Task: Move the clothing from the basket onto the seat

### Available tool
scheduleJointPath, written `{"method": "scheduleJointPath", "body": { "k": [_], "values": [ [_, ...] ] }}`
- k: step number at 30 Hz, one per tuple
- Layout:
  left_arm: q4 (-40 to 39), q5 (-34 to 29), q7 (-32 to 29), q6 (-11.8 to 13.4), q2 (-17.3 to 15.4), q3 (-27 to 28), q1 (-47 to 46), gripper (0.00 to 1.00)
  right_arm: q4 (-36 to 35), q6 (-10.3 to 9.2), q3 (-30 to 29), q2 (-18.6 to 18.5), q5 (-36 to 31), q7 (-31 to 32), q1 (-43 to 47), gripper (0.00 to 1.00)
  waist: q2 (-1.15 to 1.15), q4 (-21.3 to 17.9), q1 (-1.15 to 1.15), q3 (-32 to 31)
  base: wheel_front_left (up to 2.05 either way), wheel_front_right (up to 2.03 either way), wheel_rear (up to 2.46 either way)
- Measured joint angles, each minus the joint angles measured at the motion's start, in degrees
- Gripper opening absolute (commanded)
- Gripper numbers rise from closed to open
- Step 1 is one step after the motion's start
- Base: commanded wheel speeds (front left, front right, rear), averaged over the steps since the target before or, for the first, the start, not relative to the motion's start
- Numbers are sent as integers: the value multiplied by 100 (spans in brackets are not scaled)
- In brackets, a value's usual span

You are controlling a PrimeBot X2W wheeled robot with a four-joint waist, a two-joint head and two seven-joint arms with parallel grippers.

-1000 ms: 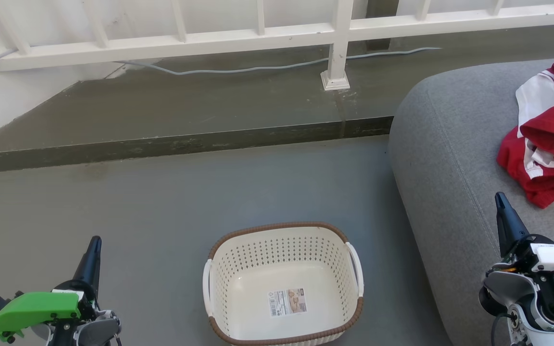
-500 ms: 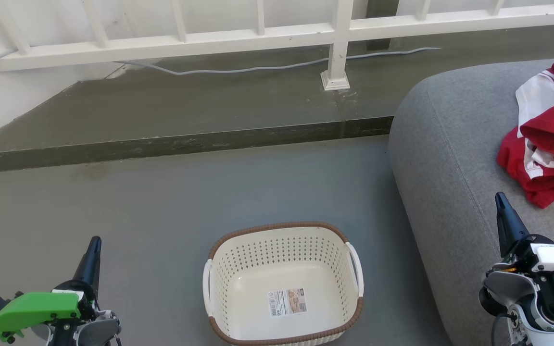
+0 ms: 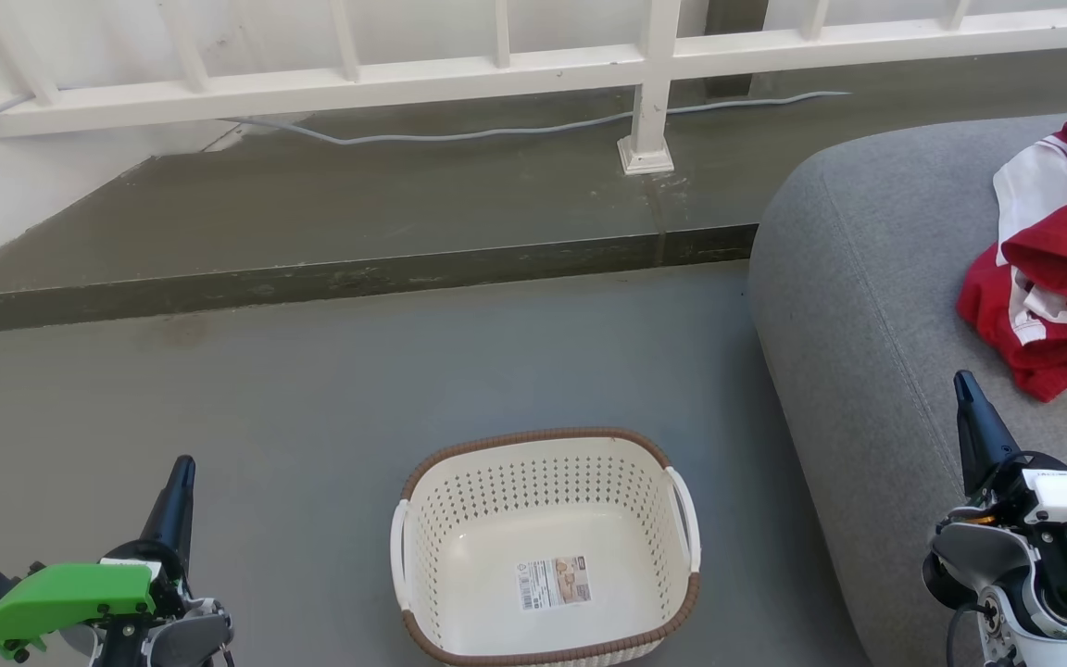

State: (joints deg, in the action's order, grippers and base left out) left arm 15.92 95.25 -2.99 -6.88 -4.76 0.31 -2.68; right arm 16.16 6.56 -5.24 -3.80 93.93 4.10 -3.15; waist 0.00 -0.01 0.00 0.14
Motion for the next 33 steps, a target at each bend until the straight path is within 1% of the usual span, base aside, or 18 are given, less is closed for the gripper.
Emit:
{"method": "scheduleJointPath", "body": {
  "k": [33],
  "values": [
    [9,0,-32,0,10,21,-3,0,-4,0,-9,5,0,5,-1,0,0,0,0,1,0,0,0]
  ]
}}
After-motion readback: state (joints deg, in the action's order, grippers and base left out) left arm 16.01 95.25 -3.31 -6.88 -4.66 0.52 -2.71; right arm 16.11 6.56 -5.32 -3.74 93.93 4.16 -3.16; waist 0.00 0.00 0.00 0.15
